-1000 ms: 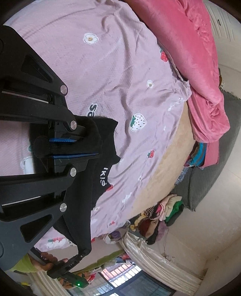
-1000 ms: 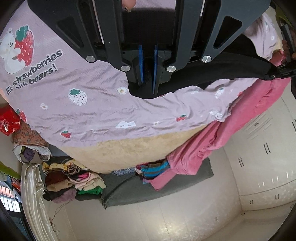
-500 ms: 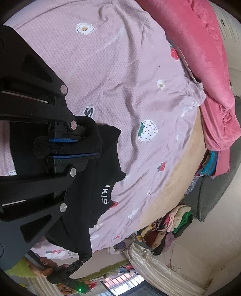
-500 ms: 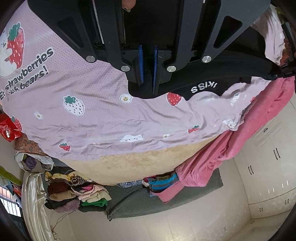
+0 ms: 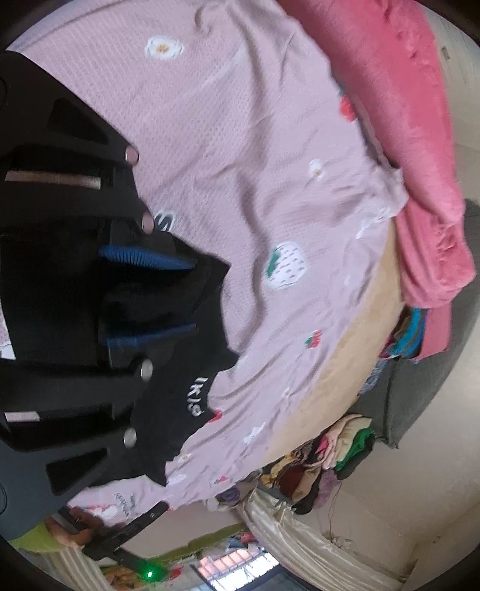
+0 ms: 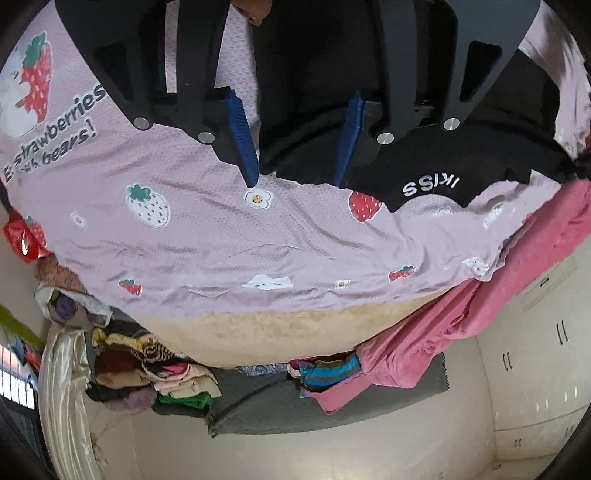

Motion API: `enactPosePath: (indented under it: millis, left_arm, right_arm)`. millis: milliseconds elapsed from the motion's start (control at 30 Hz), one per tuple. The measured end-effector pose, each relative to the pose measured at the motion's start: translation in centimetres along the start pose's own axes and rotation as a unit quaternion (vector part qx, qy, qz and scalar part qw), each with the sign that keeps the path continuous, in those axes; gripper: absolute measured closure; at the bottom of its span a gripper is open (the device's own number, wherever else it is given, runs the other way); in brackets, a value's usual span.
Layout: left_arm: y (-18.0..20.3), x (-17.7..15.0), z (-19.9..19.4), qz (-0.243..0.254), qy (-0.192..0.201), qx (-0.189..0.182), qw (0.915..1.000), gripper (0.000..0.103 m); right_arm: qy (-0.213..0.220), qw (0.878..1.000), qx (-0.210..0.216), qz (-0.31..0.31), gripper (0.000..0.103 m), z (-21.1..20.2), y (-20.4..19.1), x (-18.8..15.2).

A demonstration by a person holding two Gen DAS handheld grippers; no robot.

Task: Fold small clothes
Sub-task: 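Lift the hem with both grippers and fold it over toward the collar, then lay the hem near the collar and open both grippers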

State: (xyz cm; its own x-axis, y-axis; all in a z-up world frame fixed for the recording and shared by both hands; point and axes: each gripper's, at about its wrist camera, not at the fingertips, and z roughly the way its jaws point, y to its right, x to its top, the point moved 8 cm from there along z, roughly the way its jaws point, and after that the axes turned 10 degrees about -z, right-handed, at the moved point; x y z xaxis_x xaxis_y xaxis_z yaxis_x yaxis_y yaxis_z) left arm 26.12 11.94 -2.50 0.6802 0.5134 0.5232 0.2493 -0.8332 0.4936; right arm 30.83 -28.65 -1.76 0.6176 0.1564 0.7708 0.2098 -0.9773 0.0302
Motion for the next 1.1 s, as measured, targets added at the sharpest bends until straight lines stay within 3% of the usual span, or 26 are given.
enactPosePath:
  millis: [100, 233, 267, 367, 467, 633, 800, 1100]
  left_arm:
    - [0.0, 0.5, -1.5, 0.005, 0.027, 0.001, 0.9996, 0.067]
    - [0.8, -0.7, -2.6, 0.041, 0.028, 0.002, 0.9988, 0.067]
    - [1.0, -1.5, -2.7, 0.053, 0.024, 0.001, 0.9983, 0.071]
    - [1.0, -4.0, -2.2, 0.081, 0.004, 0.008, 0.9966, 0.100]
    - [0.9, -6.6, -1.0, 0.097, -0.031, 0.013, 0.9947, 0.101]
    - [0.3, -9.0, 2.1, 0.138, -0.061, 0.063, 0.9866, 0.101]
    - [0.9, -8.1, 4.1, 0.151, -0.049, 0.084, 0.9837, 0.101]
    - [1.0, -4.5, 6.7, 0.142, -0.033, 0.096, 0.9846, 0.101]
  right_arm:
    - [0.007, 1.000, 0.009, -0.028, 0.061, -1.0, -1.0, -0.3]
    - [0.002, 0.998, 0.026, -0.059, 0.064, -1.8, -2.6, -1.2]
    - [-0.003, 0.997, 0.036, -0.064, 0.070, -1.9, -3.0, -1.7]
    - [-0.019, 0.995, 0.055, -0.082, 0.078, -2.0, -4.4, -3.0]
    - [-0.040, 0.993, 0.071, -0.090, 0.080, -1.6, -5.5, -4.4]
    - [-0.081, 0.990, 0.058, -0.097, 0.080, 0.5, -6.1, -6.3]
    - [-0.114, 0.989, 0.048, -0.079, 0.080, 4.1, -5.7, -6.8]
    - [-0.108, 0.992, 0.037, -0.046, 0.081, 8.0, -4.8, -3.6]
